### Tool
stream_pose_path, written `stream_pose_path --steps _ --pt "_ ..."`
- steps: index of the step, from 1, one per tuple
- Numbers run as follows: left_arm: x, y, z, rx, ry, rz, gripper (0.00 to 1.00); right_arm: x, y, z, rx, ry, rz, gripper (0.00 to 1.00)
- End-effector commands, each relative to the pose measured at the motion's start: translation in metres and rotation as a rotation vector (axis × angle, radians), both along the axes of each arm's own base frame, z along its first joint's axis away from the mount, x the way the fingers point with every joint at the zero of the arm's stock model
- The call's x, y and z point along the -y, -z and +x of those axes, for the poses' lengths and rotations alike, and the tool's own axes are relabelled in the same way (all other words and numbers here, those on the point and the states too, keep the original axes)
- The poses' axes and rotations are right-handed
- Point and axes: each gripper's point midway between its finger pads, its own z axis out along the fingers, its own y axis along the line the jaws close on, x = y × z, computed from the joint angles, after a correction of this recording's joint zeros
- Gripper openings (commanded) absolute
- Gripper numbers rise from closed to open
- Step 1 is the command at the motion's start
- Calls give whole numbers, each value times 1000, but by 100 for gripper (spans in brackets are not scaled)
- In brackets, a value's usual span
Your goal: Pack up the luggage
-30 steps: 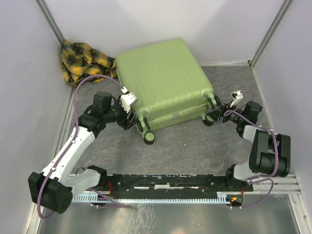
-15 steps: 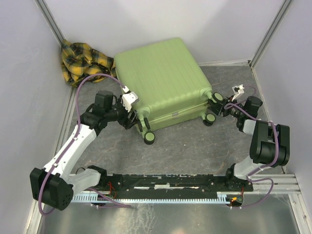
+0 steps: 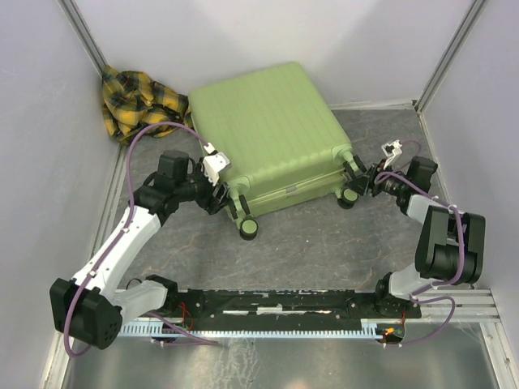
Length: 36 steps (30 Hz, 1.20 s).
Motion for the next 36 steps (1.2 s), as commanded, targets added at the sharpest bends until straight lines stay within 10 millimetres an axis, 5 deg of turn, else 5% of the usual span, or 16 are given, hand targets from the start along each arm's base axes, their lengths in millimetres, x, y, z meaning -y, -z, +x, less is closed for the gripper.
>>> stream_pose_path --steps 1,6,18,27,36 --pt "2 -23 15 124 11 0 75 1 -28 -17 86 -168 -57 74" --pt "2 -18 12 113 18 -3 75 3 -26 -30 44 -303 -41 88" --pt "4 -19 14 111 24 -4 75 5 -20 0 -79 -229 55 72" --pt "5 -16 15 103 30 -4 75 -4 -23 -4 -146 -229 112 64" --pt "6 -15 15 97 31 -10 75 -10 -26 2 -158 -226 113 42"
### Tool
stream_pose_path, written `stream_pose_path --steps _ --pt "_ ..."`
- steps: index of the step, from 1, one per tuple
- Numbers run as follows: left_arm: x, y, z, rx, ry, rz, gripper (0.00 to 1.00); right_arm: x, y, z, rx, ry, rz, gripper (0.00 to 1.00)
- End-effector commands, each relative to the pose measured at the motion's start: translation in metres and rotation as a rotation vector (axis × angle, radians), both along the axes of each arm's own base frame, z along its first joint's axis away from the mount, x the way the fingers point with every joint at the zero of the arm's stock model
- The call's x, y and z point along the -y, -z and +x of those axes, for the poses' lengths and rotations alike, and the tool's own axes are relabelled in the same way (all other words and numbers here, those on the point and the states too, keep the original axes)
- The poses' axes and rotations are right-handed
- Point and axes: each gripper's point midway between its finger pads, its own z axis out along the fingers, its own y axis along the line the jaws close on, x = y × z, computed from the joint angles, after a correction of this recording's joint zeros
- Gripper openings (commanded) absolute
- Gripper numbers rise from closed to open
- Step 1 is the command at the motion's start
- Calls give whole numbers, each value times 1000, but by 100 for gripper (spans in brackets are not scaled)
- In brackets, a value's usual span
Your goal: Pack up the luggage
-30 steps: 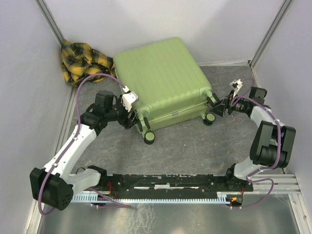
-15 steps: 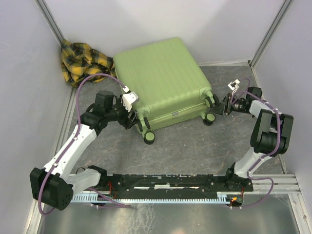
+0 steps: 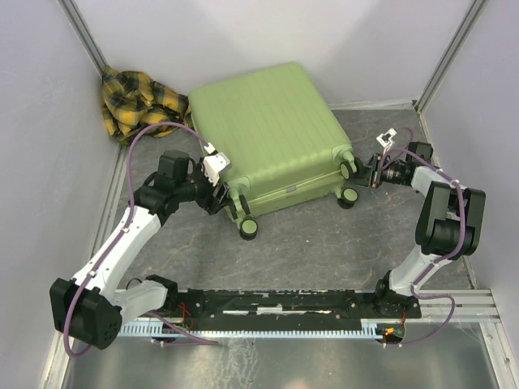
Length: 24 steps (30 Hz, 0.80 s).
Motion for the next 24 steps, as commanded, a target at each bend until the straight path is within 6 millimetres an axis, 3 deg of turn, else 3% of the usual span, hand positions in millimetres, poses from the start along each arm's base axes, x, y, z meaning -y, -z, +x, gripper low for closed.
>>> stream_pose_path --steps 1,4,8,13,18,21,24 --pt "6 -15 15 96 32 -11 75 -8 -20 4 62 -24 19 40" --pt "6 -19 14 106 43 -7 74 -12 -19 2 58 -28 9 28" --pt "4 -33 7 123 75 11 75 -9 -14 0 72 -11 -46 3" --pt "4 -61 -1 157 102 12 76 -6 -9 -7 142 -3 -117 2" --pt "4 -66 -4 156 119 16 76 -1 6 -12 139 17 -175 2" --pt "28 -74 -10 189 201 25 76 9 12 -4 126 78 -187 2" --pt "58 -77 -12 211 222 93 75 14 5 7 159 145 -199 2"
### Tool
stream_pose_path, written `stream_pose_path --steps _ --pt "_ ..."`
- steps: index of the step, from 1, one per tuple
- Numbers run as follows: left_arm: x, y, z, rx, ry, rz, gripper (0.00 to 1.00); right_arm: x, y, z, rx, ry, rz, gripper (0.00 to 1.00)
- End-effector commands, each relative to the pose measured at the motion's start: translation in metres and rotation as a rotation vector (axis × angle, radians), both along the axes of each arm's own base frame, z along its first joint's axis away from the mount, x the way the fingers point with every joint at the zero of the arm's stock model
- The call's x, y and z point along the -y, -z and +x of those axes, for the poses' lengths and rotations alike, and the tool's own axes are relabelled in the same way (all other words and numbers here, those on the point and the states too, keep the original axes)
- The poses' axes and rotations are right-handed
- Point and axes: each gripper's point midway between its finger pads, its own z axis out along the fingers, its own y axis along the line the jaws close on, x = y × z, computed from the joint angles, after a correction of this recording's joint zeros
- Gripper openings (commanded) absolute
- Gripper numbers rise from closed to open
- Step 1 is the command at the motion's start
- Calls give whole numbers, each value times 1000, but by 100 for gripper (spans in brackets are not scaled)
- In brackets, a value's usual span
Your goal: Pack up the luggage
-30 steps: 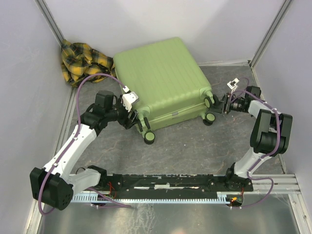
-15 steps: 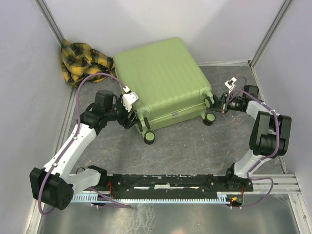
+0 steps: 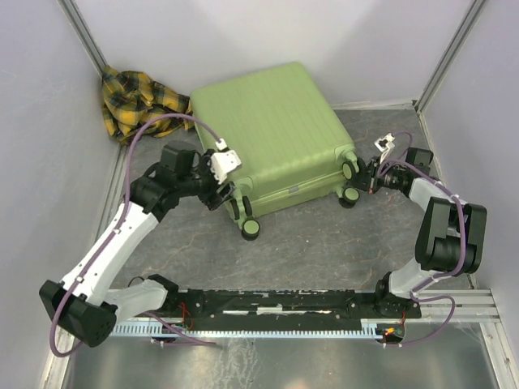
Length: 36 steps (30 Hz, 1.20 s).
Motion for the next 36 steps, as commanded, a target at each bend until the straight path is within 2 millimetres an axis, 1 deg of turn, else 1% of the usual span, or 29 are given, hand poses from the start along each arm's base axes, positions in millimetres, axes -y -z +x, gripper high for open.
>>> stream_pose_path --steps 1,3,5,8,11,12,14,17,20,21,23,24,27,29,33,36 --pt "58 -29 -7 101 157 44 72 18 -2 18 57 136 -69 2" --pt "72 -34 -8 137 175 86 68 19 -4 20 65 155 -71 2" --pt "77 -39 -6 189 167 109 67 19 -4 19 64 164 -72 2" --pt "78 -52 -8 219 176 94 75 16 -2 14 57 164 -74 2" --pt "94 -70 -29 184 281 22 85 12 0 9 52 160 -78 2" --pt "101 -70 -36 174 306 13 87 11 1 7 51 159 -78 2" --pt "115 -56 -44 143 335 57 87 9 1 8 52 162 -77 2" --pt "124 -42 -40 133 383 117 75 12 0 11 58 174 -85 2" --pt "128 -26 -40 114 459 196 58 15 -1 13 72 186 -110 2" --pt "126 -18 -43 90 489 231 53 17 -1 13 75 190 -118 2" --pt "119 -1 -53 33 549 291 46 21 -1 13 84 195 -139 2" --pt "112 9 -60 0 578 327 42 25 -3 13 88 200 -149 2" --pt "86 37 -73 -72 636 452 33 40 -5 12 84 220 -171 2" --pt "66 52 -73 -79 645 547 27 50 -5 12 79 227 -185 2" --pt "34 67 -72 -121 643 648 14 69 -8 18 87 261 -212 2" --pt "17 68 -69 -151 623 657 10 81 -13 31 92 307 -212 2"
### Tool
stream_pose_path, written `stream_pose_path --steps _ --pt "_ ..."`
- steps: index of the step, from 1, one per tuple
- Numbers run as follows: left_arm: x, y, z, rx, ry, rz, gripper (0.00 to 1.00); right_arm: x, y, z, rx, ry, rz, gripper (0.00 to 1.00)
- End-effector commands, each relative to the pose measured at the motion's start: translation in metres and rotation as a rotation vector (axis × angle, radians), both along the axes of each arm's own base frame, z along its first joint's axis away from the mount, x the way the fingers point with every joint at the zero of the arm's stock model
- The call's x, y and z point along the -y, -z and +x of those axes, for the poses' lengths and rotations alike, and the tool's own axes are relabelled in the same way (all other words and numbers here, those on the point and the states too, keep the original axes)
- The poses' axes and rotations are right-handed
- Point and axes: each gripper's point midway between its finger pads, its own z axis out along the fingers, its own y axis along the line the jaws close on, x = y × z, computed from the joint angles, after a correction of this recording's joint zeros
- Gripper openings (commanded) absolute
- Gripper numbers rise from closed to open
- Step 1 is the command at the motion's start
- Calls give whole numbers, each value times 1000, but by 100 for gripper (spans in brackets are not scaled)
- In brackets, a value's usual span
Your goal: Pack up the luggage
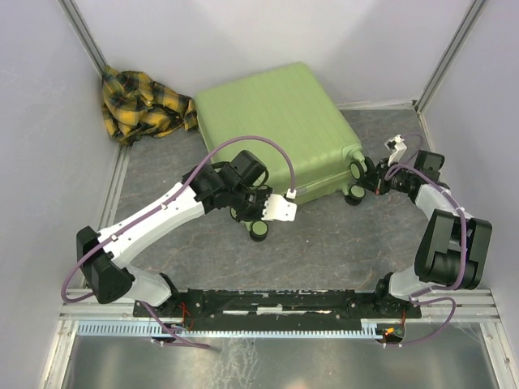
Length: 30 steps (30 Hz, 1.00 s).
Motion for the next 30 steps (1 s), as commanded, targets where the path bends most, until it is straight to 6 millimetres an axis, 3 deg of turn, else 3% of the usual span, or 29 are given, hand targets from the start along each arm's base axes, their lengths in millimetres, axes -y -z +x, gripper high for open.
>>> stream_pose_path --steps 1,8,14,21,24,30 --pt "-88 32 2 -40 -55 291 10 48 -18 37 87 142 -92 2" --pt "-116 45 7 -56 -76 339 7 69 -28 78 127 254 -84 2" --pt "-132 57 2 -78 -54 373 7 64 -39 110 165 246 -67 2" --pt "-149 69 0 -113 -51 393 5 26 -49 142 216 153 -59 2" --pt "-144 60 1 -119 -48 335 6 12 -49 152 213 104 -37 2" --pt "-116 17 -8 -127 12 143 13 -49 -47 126 189 -50 25 2"
